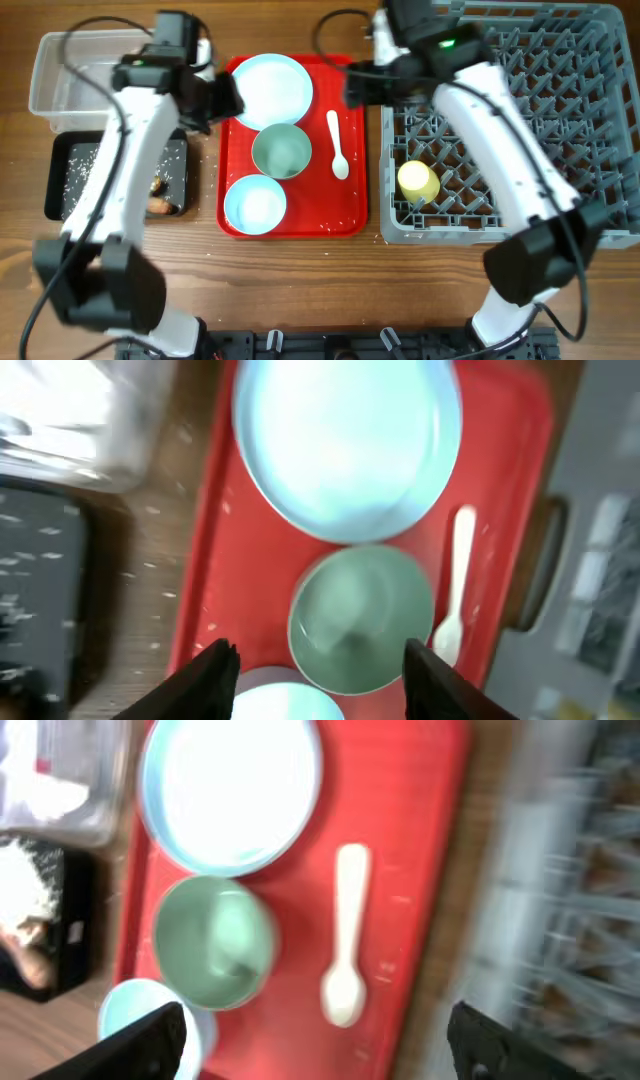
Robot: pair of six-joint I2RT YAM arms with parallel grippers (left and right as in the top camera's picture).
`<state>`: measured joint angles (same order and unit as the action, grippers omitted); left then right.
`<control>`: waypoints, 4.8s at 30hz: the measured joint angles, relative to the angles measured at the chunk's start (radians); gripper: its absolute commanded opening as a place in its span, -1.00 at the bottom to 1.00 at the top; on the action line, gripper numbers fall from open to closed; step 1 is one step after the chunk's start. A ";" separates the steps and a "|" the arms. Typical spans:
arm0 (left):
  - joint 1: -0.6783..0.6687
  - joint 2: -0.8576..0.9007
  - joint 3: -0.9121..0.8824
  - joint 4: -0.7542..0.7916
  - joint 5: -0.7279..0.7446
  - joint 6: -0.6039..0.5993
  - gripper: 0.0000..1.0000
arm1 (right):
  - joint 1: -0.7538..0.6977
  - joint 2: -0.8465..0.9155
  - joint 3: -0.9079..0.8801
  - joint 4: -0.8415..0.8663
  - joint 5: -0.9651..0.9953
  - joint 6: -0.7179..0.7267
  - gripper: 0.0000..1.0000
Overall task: Sort waste into correct bins and load items into the dishwasher rack
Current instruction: 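Grasp the green bowl with the right gripper and place it in the rack, then grasp the light-blue bowl with the right gripper and place it in the rack, then grasp the light-blue plate with the right gripper and stand it in the rack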
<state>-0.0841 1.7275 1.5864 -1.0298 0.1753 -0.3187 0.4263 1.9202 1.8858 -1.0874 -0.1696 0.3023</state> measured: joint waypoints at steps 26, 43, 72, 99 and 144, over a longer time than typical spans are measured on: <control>0.177 -0.075 0.014 -0.038 -0.048 -0.061 0.99 | -0.101 -0.125 0.004 0.028 0.481 0.156 -0.91; 0.177 -0.075 0.014 -0.010 -0.048 -0.061 0.99 | -0.111 0.237 0.000 0.557 1.192 -0.716 -0.91; 0.177 -0.075 0.014 -0.022 -0.048 -0.061 0.99 | 0.048 0.241 -0.038 0.166 0.968 -0.487 1.00; 0.177 -0.075 0.014 -0.010 -0.048 -0.061 1.00 | 0.285 0.256 -0.286 0.260 -0.204 0.198 -0.91; 0.177 -0.075 0.014 -0.011 -0.048 -0.061 1.00 | -0.099 -0.032 -0.191 0.609 0.983 -0.822 0.93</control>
<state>0.0929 1.6527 1.6001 -1.0405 0.1272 -0.3801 0.3271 1.8877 1.6947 -0.4782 0.8139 -0.5194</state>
